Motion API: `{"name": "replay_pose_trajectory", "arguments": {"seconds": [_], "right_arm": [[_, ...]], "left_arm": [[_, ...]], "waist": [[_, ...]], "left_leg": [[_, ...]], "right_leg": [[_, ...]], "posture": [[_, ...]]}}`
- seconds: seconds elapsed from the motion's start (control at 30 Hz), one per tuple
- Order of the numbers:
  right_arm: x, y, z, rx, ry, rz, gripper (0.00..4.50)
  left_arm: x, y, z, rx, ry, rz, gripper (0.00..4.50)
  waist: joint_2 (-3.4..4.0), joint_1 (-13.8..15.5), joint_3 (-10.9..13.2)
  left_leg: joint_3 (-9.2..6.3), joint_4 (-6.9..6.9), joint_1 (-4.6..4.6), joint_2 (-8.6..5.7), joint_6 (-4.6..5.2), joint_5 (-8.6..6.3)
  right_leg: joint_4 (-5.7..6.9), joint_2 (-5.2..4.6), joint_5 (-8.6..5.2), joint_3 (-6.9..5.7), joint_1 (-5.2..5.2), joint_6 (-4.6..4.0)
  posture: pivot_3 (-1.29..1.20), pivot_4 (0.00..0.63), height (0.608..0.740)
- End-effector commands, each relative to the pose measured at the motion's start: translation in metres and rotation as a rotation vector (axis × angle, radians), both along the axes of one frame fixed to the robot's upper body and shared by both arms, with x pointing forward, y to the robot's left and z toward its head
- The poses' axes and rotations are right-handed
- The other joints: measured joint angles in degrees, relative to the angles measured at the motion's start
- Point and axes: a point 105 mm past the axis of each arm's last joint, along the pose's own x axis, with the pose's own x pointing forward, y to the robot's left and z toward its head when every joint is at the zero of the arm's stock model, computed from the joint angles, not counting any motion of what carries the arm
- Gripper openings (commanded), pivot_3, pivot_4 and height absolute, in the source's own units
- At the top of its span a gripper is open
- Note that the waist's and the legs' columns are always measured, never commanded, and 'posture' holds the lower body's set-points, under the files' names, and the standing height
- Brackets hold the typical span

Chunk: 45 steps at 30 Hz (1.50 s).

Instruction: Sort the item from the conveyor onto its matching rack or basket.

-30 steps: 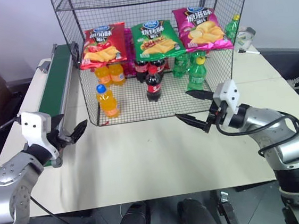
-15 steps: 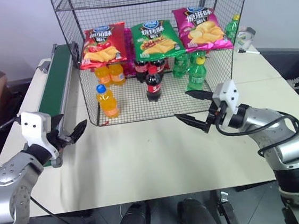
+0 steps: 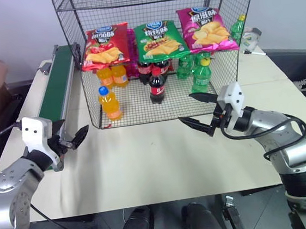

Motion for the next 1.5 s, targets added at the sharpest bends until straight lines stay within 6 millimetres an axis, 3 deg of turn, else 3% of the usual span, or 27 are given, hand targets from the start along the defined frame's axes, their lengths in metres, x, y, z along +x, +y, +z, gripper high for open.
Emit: {"name": "replay_pose_trajectory", "arguments": {"seconds": [0.03, 0.8, 1.17, 1.5], "right_arm": [[-0.001, 0.003, 0.013, 0.008, -0.063, 0.017, 4.5], [0.004, 0.003, 0.016, 0.007, -0.079, 0.016, 4.5], [0.008, -0.013, 0.019, -0.014, -0.097, -0.041, 4.5], [0.011, -0.013, 0.02, -0.012, -0.107, -0.045, 4.5]], "left_arm": [[-0.001, 0.001, 0.019, 0.031, -0.083, 0.006, 4.44], [0.002, 0.009, 0.023, 0.047, -0.106, 0.05, 4.44], [0.007, 0.015, 0.025, 0.053, -0.122, 0.077, 4.44], [0.01, 0.026, 0.031, 0.049, -0.144, 0.156, 4.44]], "waist": [[0.0, 0.01, 0.0], [0.01, -0.01, 0.0], [0.01, 0.02, 0.0], [0.01, -0.03, 0.01]], "left_leg": [[0.0, 0.0, 0.0, 0.0, 0.0, 0.0], [0.0, -0.02, 0.0, 0.0, 0.0, 0.0], [0.0, -0.01, 0.0, 0.0, 0.0, 0.0], [0.0, -0.02, 0.0, 0.0, 0.0, 0.0]], "right_leg": [[0.0, 0.0, 0.0, 0.0, 0.0, 0.0], [-0.02, 0.0, 0.0, 0.0, 0.0, 0.0], [-0.02, 0.0, 0.0, 0.0, 0.0, 0.0], [-0.03, 0.0, 0.01, 0.0, 0.0, 0.01]], "posture": [[0.0, 0.15, 0.74], [0.0, 0.15, 0.74], [0.0, 0.15, 0.74], [0.0, 0.15, 0.74]]}}
